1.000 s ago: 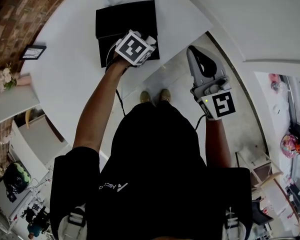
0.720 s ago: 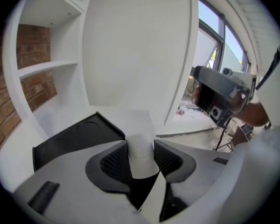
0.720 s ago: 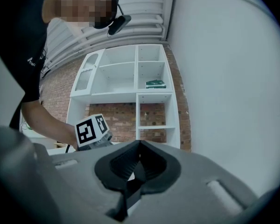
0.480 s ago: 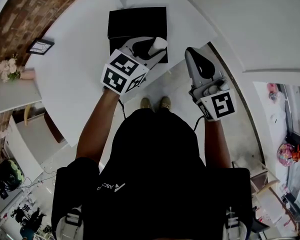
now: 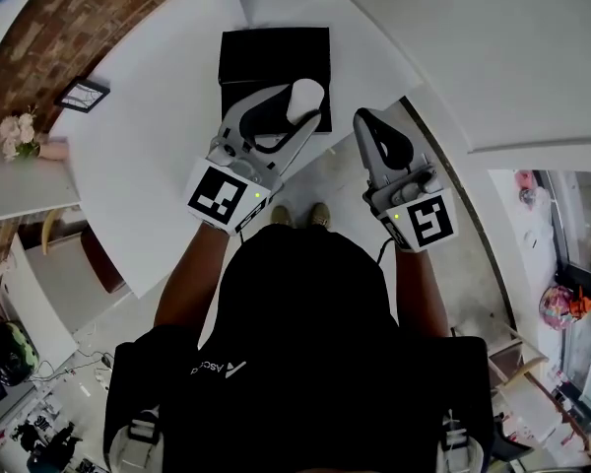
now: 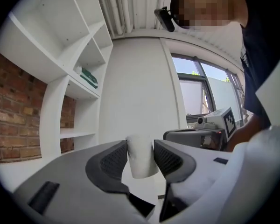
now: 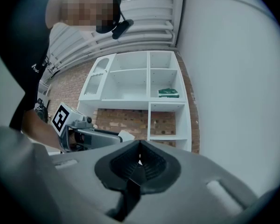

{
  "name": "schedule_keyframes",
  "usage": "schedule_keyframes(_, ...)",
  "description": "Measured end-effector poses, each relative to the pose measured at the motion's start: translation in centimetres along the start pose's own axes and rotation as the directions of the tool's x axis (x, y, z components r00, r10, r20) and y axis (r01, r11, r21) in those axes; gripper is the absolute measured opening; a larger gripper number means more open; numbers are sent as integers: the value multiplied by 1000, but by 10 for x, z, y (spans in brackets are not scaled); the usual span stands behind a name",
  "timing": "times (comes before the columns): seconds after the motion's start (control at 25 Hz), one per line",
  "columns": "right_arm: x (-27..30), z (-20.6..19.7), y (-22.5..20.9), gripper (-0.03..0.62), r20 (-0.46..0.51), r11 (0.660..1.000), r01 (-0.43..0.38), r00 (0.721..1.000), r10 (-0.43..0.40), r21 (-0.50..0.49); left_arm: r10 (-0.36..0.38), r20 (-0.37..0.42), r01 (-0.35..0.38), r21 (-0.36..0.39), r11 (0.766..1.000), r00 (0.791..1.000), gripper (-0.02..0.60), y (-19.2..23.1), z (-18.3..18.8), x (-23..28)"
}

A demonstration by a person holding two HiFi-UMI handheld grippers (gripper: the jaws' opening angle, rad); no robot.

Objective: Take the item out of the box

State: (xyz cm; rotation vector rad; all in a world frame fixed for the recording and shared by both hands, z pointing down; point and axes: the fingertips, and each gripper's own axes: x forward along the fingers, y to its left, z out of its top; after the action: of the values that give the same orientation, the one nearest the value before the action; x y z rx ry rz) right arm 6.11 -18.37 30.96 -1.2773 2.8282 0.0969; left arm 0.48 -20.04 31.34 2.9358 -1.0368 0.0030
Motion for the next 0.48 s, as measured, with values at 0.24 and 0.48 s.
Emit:
schedule_keyframes(0.24, -6, 11, 12, -2, 17, 1000, -2, 1000, 2, -4, 26, 86, -31, 52, 998, 996, 176, -9, 16, -19)
schedule_keyframes(0.48, -12, 17, 21, -2, 44, 1000, -9, 999, 9, 6, 39, 94, -45, 56, 997, 995, 176, -15, 16, -28)
